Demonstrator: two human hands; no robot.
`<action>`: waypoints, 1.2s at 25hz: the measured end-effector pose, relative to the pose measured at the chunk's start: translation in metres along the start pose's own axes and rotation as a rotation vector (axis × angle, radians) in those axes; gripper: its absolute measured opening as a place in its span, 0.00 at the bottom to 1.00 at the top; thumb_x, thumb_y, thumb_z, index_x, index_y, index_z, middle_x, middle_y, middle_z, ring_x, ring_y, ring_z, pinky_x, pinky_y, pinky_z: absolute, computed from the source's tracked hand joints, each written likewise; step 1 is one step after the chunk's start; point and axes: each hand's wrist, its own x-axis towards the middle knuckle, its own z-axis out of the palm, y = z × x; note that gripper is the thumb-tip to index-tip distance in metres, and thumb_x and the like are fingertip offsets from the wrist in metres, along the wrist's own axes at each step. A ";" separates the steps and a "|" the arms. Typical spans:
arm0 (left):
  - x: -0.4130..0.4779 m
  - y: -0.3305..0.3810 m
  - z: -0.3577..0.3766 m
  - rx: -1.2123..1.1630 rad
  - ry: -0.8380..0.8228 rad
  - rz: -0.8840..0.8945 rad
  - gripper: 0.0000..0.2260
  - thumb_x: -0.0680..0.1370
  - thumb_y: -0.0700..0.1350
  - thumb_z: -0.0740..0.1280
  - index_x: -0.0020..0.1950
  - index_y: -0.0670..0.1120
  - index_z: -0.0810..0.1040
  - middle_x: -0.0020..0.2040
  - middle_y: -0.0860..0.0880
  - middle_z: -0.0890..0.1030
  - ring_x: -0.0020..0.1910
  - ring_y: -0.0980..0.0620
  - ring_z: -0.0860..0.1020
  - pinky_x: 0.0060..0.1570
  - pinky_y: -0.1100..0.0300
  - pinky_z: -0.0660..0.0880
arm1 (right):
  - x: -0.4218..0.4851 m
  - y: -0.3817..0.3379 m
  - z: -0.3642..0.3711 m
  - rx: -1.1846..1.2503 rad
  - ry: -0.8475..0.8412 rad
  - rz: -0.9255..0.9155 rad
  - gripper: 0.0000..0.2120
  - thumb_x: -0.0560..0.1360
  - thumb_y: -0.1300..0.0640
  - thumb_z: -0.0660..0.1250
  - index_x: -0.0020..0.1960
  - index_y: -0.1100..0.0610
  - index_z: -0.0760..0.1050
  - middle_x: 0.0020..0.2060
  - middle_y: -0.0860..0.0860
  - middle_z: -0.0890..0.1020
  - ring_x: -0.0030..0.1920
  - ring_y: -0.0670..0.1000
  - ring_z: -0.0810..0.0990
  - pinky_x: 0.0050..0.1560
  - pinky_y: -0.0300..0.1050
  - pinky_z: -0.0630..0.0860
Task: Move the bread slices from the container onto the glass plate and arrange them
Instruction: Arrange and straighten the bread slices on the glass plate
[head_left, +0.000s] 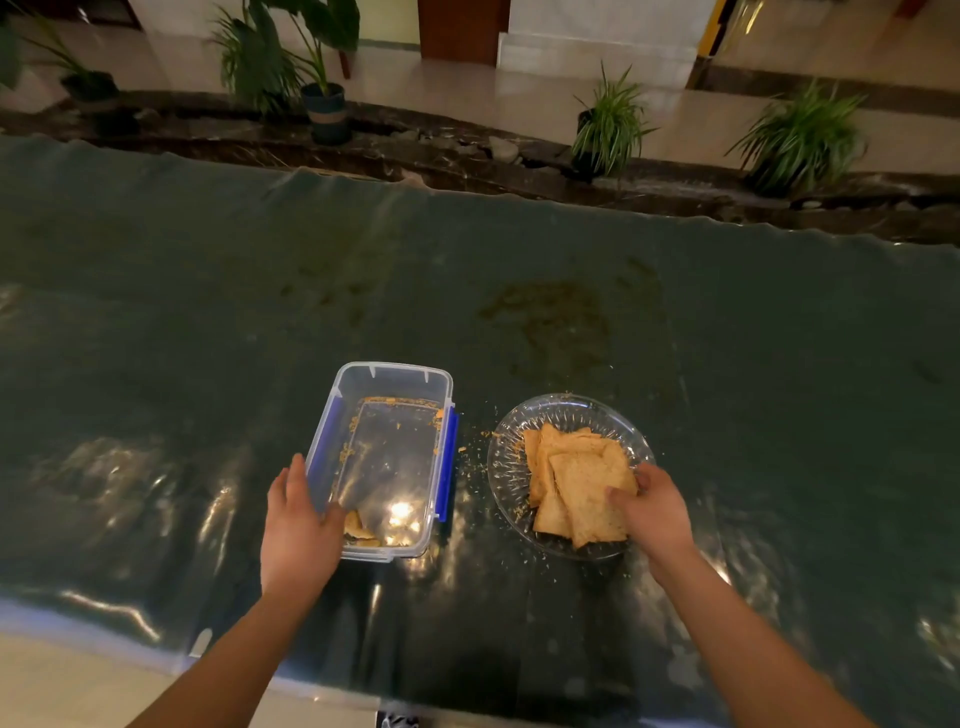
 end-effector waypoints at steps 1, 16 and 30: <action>0.004 0.002 -0.002 -0.061 0.031 -0.060 0.27 0.77 0.40 0.63 0.76 0.46 0.61 0.70 0.39 0.73 0.62 0.34 0.75 0.58 0.41 0.73 | -0.001 0.002 -0.001 0.010 -0.001 -0.008 0.15 0.69 0.56 0.71 0.54 0.57 0.74 0.51 0.57 0.80 0.46 0.55 0.80 0.39 0.47 0.74; 0.107 -0.031 -0.060 -0.079 0.106 -0.031 0.17 0.76 0.35 0.62 0.60 0.47 0.82 0.53 0.39 0.85 0.52 0.37 0.81 0.52 0.48 0.75 | -0.015 -0.019 0.005 -0.096 0.029 0.051 0.22 0.71 0.59 0.72 0.63 0.57 0.72 0.54 0.54 0.79 0.52 0.57 0.79 0.51 0.57 0.79; 0.018 0.069 -0.006 -0.030 0.157 0.294 0.16 0.72 0.37 0.68 0.59 0.43 0.80 0.58 0.42 0.79 0.58 0.40 0.74 0.56 0.46 0.72 | 0.016 -0.010 -0.014 -0.108 -0.127 -0.015 0.18 0.72 0.55 0.69 0.61 0.54 0.75 0.48 0.48 0.83 0.48 0.51 0.81 0.50 0.51 0.79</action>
